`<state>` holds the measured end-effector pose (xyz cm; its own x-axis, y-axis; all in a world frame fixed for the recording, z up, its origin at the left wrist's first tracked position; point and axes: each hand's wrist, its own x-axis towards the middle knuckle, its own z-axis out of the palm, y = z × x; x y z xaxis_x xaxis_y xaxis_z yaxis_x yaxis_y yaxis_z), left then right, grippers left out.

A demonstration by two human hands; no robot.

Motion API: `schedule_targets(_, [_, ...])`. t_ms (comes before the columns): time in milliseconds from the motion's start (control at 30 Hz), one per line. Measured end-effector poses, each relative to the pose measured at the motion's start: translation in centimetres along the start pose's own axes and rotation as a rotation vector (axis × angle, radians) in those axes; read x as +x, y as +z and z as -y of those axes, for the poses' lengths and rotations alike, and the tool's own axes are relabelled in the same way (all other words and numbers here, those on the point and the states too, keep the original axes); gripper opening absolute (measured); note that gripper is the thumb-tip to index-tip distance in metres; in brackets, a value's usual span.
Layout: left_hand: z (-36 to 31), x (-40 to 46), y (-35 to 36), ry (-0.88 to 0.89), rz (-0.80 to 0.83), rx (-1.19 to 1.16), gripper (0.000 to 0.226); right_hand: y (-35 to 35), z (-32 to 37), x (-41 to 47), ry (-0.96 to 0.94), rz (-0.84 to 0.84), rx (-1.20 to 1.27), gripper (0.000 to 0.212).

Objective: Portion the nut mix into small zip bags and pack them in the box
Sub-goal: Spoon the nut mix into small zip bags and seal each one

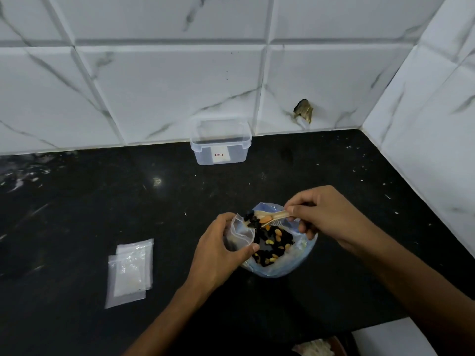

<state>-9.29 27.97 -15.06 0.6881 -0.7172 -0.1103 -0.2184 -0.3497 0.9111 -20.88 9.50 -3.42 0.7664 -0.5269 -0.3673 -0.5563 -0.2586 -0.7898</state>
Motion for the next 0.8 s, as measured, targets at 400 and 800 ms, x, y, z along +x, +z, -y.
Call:
schedule_targets(400, [-0.4, -0.4, 0.2, 0.010, -0.028, -0.058, 0.066, 6.5, 2.9, -1.9, -0.453, 0.086, -0.953, 0.026])
schedule_targets(800, [-0.5, -0.8, -0.3, -0.075, 0.019, -0.185, 0.051, -0.1, -0.4, 0.3, -0.165, -0.157, -0.610, 0.012])
